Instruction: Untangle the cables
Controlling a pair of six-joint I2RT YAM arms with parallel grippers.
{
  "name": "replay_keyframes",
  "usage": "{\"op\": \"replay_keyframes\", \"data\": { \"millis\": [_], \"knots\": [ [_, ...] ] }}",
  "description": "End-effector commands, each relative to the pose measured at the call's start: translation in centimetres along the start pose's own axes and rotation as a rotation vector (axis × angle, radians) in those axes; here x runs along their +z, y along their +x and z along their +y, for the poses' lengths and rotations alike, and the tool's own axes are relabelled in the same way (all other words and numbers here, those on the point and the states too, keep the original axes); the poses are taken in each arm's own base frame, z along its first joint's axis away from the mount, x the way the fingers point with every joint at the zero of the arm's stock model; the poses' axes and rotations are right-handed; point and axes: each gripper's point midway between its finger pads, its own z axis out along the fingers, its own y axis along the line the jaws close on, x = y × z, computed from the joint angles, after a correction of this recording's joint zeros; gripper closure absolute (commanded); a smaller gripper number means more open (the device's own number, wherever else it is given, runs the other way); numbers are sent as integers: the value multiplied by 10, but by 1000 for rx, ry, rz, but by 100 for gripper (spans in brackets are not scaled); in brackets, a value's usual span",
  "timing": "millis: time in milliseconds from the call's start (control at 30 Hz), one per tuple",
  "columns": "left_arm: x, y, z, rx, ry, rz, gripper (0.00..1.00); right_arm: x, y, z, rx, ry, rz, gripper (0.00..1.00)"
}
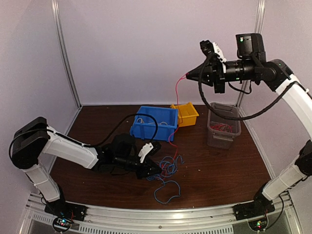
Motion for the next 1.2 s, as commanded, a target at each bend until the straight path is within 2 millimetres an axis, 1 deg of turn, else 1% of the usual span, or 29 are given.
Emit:
{"op": "replay_keyframes", "data": {
  "millis": [0, 67, 100, 133, 200, 233, 267, 300, 367, 400, 433, 467, 567, 633, 733, 767, 867, 933, 1067, 1167],
  "knots": [
    [4, -18, 7, 48, -33, -49, 89, -29, -39, -10, 73, -10, -131, 100],
    [1, -21, 7, 51, -45, -61, 89, -34, -44, -16, 72, 7, -143, 100],
    [-3, -24, 5, 51, -50, -71, 89, -33, -43, -16, 74, 8, -141, 100],
    [-7, -29, 5, 53, -63, -88, 88, -32, -40, -16, 80, 5, -138, 100],
    [-21, -42, 3, 65, -104, -141, 83, -26, -30, -14, 101, -5, -127, 100],
    [-28, -49, 2, 73, -128, -169, 80, -24, -25, -13, 112, -9, -120, 100],
    [-35, -58, 4, 80, -162, -203, 74, -20, -19, -13, 125, -12, -112, 100],
    [-43, -66, 7, 84, -220, -239, 63, -18, -14, -13, 134, -12, -105, 100],
    [-55, -81, -3, 161, -257, -321, 54, -16, -9, -11, 146, -18, -99, 100],
    [-59, -88, -5, 188, -286, -359, 49, -15, -8, -12, 149, -18, -96, 100],
    [-62, -97, -3, 197, -315, -397, 45, -15, -10, -12, 148, -14, -98, 100],
    [-60, -99, 0, 197, -331, -406, 43, -16, -11, -14, 147, -9, -100, 100],
    [-40, -104, 6, 209, -335, -402, 41, -18, -18, -21, 147, 13, -110, 100],
    [-22, -97, 11, 216, -321, -386, 41, -20, -25, -25, 140, 26, -121, 100],
    [-4, -94, 14, 236, -304, -402, 41, -19, -28, -28, 143, 32, -130, 100],
    [1, -94, 13, 247, -288, -406, 41, -19, -28, -29, 144, 34, -130, 100],
    [21, -95, 1, 309, -198, -408, 43, -17, -27, -31, 152, 34, -130, 100],
    [36, -95, 2, 326, -188, -392, 44, -16, -27, -32, 155, 36, -132, 100],
    [64, -85, 4, 333, -141, -349, 45, -16, -28, -35, 157, 43, -136, 100],
    [83, -71, 9, 323, -117, -292, 47, -16, -29, -36, 157, 49, -136, 100]
  ]
}}
